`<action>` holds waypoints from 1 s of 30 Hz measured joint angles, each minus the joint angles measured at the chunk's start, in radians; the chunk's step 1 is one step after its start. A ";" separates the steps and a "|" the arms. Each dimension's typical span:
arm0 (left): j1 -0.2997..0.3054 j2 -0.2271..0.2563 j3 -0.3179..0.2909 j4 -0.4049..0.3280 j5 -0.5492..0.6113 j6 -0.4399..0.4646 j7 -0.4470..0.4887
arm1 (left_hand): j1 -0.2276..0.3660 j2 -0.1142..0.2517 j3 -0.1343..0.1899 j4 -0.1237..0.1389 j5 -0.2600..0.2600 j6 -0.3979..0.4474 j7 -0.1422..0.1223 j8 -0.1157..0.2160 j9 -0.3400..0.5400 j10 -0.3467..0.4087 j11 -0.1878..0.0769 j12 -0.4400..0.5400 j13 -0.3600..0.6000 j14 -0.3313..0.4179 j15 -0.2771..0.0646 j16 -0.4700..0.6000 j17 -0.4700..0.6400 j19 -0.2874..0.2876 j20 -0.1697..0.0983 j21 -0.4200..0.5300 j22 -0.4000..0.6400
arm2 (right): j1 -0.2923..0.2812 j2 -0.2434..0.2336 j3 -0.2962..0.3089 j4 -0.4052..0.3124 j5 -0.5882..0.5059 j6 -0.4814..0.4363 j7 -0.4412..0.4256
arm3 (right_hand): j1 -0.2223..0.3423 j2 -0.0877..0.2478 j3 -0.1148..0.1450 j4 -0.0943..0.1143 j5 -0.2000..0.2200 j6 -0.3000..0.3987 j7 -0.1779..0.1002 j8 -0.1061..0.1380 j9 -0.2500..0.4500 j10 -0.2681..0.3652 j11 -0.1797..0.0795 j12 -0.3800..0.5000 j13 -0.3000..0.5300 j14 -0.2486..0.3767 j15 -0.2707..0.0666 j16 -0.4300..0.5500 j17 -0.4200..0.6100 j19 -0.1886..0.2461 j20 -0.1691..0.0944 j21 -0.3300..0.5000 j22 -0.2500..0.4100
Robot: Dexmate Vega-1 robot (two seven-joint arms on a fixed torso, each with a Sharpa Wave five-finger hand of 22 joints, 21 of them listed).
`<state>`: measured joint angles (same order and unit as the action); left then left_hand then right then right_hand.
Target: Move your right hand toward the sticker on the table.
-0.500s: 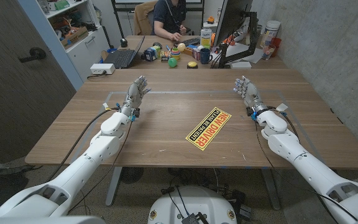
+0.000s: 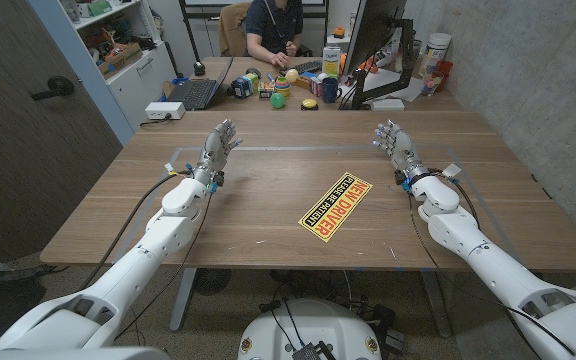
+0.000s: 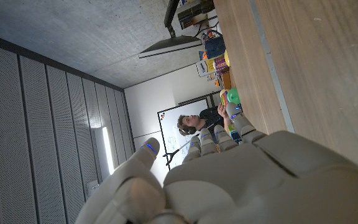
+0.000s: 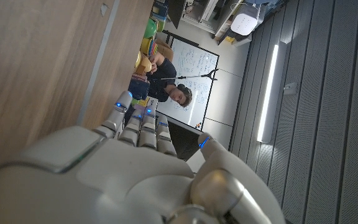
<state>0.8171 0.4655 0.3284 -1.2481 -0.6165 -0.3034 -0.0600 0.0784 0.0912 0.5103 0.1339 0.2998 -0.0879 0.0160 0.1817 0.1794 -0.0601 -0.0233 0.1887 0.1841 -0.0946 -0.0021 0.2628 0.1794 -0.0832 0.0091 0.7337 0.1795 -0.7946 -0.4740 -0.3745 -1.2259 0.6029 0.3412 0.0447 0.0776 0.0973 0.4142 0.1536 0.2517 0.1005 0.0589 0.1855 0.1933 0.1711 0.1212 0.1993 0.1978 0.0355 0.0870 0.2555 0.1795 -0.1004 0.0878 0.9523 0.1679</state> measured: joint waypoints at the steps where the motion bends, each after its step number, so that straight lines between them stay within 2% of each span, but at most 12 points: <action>1: 0.000 -0.001 -0.001 0.000 0.000 0.000 0.000 | 0.000 0.000 0.000 0.000 0.000 0.000 0.000 0.000 0.000 0.000 0.000 0.000 0.000 0.000 0.000 0.000 0.000 0.000 0.000 0.000 0.000 | -0.001 -0.001 0.000 -0.003 -0.008 0.005 -0.002 | -0.002 0.001 -0.007 0.000 0.000 -0.018 -0.003 -0.004 0.000 -0.015 0.000 -0.005 0.000 -0.003 0.010 -0.004 0.000 -0.002 0.011 -0.006 -0.001; 6: 0.000 -0.006 -0.008 0.001 0.006 0.000 -0.004 | 0.000 0.000 0.000 0.000 0.000 0.000 0.000 0.000 0.000 0.000 0.000 0.000 0.000 0.000 0.000 0.000 0.000 0.000 0.000 0.000 0.000 | -0.012 -0.008 0.000 -0.025 -0.039 0.021 -0.009 | -0.023 -0.019 -0.028 -0.004 -0.006 -0.062 -0.023 -0.005 0.000 -0.052 -0.005 -0.008 0.005 -0.010 0.021 -0.013 0.000 0.007 0.056 -0.021 0.000; 10: 0.000 -0.008 -0.012 0.001 0.012 0.003 -0.009 | 0.000 0.000 0.000 0.000 0.000 0.000 0.000 0.000 0.000 0.000 0.000 0.000 0.000 0.000 0.000 0.000 0.000 0.000 0.000 -0.006 0.000 | -0.026 -0.021 -0.002 -0.056 -0.065 0.031 -0.010 | -0.044 -0.065 -0.063 -0.009 -0.012 -0.080 -0.041 -0.005 0.005 -0.072 -0.014 -0.008 0.005 -0.023 0.033 -0.020 0.005 0.003 0.102 -0.044 0.000; 12: 0.000 -0.008 -0.014 0.001 0.013 0.004 -0.010 | 0.000 0.000 0.000 0.000 0.000 0.000 0.000 0.000 0.000 0.000 0.000 0.000 0.000 0.000 0.000 0.000 0.000 0.000 0.000 -0.006 0.000 | -0.035 -0.030 -0.002 -0.075 -0.078 0.036 -0.010 | -0.050 -0.083 -0.078 -0.010 -0.012 -0.089 -0.050 -0.005 0.005 -0.084 -0.014 -0.008 0.005 -0.029 0.039 -0.025 0.005 0.001 0.115 -0.054 0.000; 17: 0.001 -0.011 -0.017 -0.001 0.015 0.007 -0.012 | 0.000 0.000 0.000 0.000 0.000 0.000 0.000 0.000 0.000 0.000 0.000 0.000 0.000 0.000 0.000 0.000 0.000 0.000 0.000 -0.006 0.000 | -0.046 -0.044 -0.002 -0.102 -0.120 0.049 -0.008 | -0.062 -0.113 -0.107 -0.011 -0.020 -0.098 -0.060 -0.005 0.005 -0.104 -0.018 -0.008 0.005 -0.040 0.050 -0.034 0.005 -0.002 0.118 -0.076 0.000; 19: 0.001 -0.012 -0.018 -0.001 0.015 0.007 -0.012 | 0.000 0.000 0.000 0.000 0.000 0.000 0.000 0.000 0.000 0.000 0.000 0.000 0.000 0.000 0.000 0.000 0.000 0.000 0.000 -0.006 0.000 | -0.046 -0.044 -0.002 -0.102 -0.150 0.056 -0.008 | -0.061 -0.124 -0.111 -0.013 -0.020 -0.103 -0.064 -0.005 0.005 -0.108 -0.022 -0.008 0.005 -0.041 0.051 -0.036 0.005 -0.006 0.122 -0.080 0.000; 20: 0.001 -0.012 -0.019 -0.001 0.019 0.011 -0.015 | 0.000 0.000 0.000 0.000 0.000 0.000 0.000 0.000 0.000 0.000 0.000 0.000 0.000 0.000 0.000 0.000 0.000 0.000 0.000 -0.006 0.000 | -0.062 -0.064 -0.004 -0.141 -0.155 0.057 -0.008 | -0.061 -0.124 -0.115 -0.014 -0.020 -0.103 -0.064 -0.005 0.005 -0.111 -0.025 -0.008 0.005 -0.041 0.051 -0.036 0.005 -0.008 0.123 -0.080 0.000; 22: 0.001 -0.012 -0.019 -0.002 0.020 0.012 -0.016 | 0.000 0.000 0.000 0.000 0.000 0.000 0.000 0.000 0.000 0.000 0.000 0.000 0.000 0.000 0.000 0.000 0.000 0.000 0.000 -0.006 0.000 | -0.067 -0.071 -0.004 -0.153 -0.191 0.062 -0.016 | -0.061 -0.124 -0.116 -0.013 -0.020 -0.106 -0.068 -0.005 0.005 -0.111 -0.025 -0.008 0.005 -0.041 0.051 -0.036 0.005 -0.008 0.123 -0.087 0.000; 30: -0.002 -0.014 -0.021 -0.002 0.026 0.015 -0.019 | 0.000 0.000 0.000 0.000 0.000 0.000 0.000 0.000 0.000 0.000 0.000 0.000 0.000 0.000 0.000 0.000 0.000 0.000 0.000 -0.008 0.000 | -0.094 -0.101 0.000 -0.217 -0.374 0.072 -0.090 | -0.060 -0.147 -0.132 -0.019 -0.020 -0.104 -0.078 0.000 0.005 -0.116 -0.030 -0.008 0.005 -0.041 0.051 -0.036 0.004 -0.009 0.124 -0.101 0.000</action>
<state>0.8155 0.4514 0.3076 -1.2501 -0.5908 -0.2887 -0.0790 0.0784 0.0912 0.5100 0.1341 0.2997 -0.0877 0.0160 0.1816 0.1792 -0.0600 -0.0233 0.1887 0.1838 -0.0946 -0.0021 0.2627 0.1792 -0.0831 0.0091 0.7260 0.1792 -0.8886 -0.5750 -0.3742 -1.4431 0.2290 0.4129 -0.0449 0.0177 -0.0492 0.2824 0.1342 0.2314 -0.0039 -0.0186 0.1857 0.1980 0.0549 0.0912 0.1916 0.2025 -0.0055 0.1377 0.2196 0.1840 -0.1092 0.2121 0.8514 0.1676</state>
